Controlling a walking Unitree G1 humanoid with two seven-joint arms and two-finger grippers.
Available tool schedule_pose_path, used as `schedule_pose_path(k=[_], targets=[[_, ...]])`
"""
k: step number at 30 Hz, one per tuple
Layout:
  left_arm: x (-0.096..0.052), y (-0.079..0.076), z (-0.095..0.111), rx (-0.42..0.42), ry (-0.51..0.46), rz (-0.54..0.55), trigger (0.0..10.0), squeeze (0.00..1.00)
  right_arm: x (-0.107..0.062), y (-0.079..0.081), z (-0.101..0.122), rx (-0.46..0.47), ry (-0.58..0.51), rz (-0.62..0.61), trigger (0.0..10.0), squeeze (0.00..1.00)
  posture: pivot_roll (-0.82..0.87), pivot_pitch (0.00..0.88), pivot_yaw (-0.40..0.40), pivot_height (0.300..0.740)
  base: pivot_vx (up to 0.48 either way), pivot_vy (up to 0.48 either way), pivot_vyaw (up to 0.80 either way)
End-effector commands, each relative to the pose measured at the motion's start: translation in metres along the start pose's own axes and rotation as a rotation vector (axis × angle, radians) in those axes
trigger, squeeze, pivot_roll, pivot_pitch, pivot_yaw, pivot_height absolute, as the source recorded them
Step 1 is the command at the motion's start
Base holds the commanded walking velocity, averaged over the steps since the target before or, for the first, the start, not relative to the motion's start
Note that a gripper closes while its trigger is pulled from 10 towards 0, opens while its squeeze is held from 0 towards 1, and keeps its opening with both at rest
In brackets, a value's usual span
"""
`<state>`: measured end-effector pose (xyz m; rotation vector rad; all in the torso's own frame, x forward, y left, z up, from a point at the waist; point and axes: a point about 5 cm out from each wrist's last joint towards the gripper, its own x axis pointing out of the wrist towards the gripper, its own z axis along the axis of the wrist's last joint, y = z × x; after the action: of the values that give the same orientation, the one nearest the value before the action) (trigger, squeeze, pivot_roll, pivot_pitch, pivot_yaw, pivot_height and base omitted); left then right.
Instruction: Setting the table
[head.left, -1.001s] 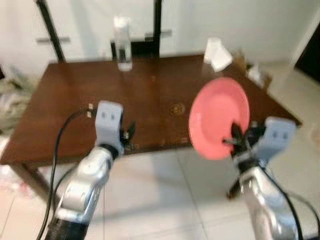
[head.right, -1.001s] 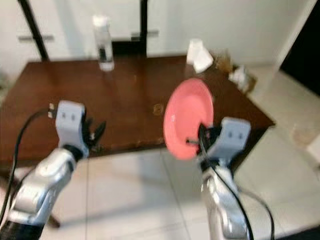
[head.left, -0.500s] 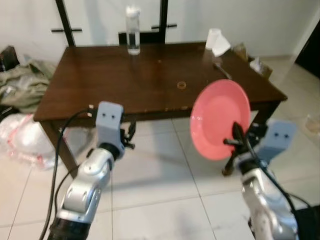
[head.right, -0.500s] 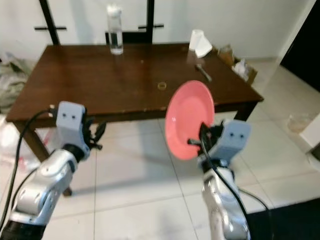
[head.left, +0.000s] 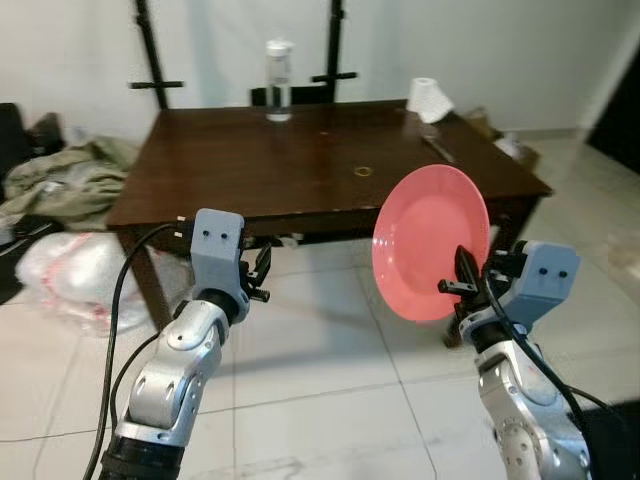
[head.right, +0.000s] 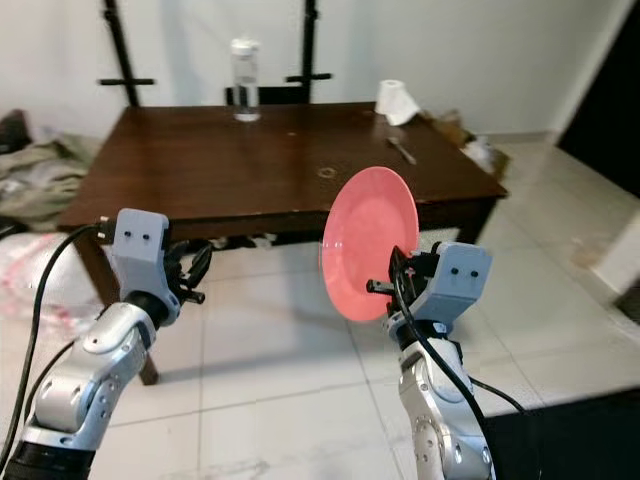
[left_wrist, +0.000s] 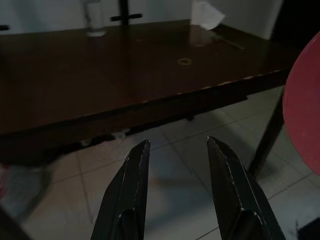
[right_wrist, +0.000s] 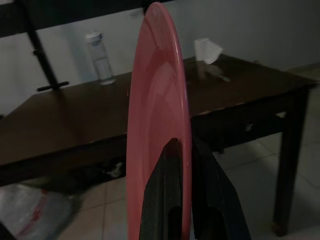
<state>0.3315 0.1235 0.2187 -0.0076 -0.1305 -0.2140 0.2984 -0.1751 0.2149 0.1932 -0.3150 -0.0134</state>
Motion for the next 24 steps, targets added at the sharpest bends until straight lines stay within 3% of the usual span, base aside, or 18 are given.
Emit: schedule_pose_path(k=[1, 4, 24], targets=[[0.0002, 0.0010, -0.0059, 0.007, 0.034, 0.003, 10.0, 0.00, 0.0001, -0.0016, 0.0003, -0.006, 0.005, -0.005, 10.0, 0.00, 0.02, 0.084, 0.071, 0.740, 0.000, 0.000, 0.00], [0.0004, 0.0009, -0.0063, 0.008, 0.036, 0.005, 10.0, 0.00, 0.0001, -0.0016, -0.0003, -0.006, 0.008, -0.001, 10.0, 0.00, 0.02, 0.082, 0.072, 0.740, 0.000, 0.000, 0.00], [0.0002, 0.0029, -0.0136, 0.036, 0.077, 0.056, 10.0, 0.00, -0.0008, 0.0050, 0.0039, 0.067, -0.022, 0.051, 10.0, 0.00, 0.02, 0.084, 0.077, 0.740, 0.000, 0.000, 0.80]])
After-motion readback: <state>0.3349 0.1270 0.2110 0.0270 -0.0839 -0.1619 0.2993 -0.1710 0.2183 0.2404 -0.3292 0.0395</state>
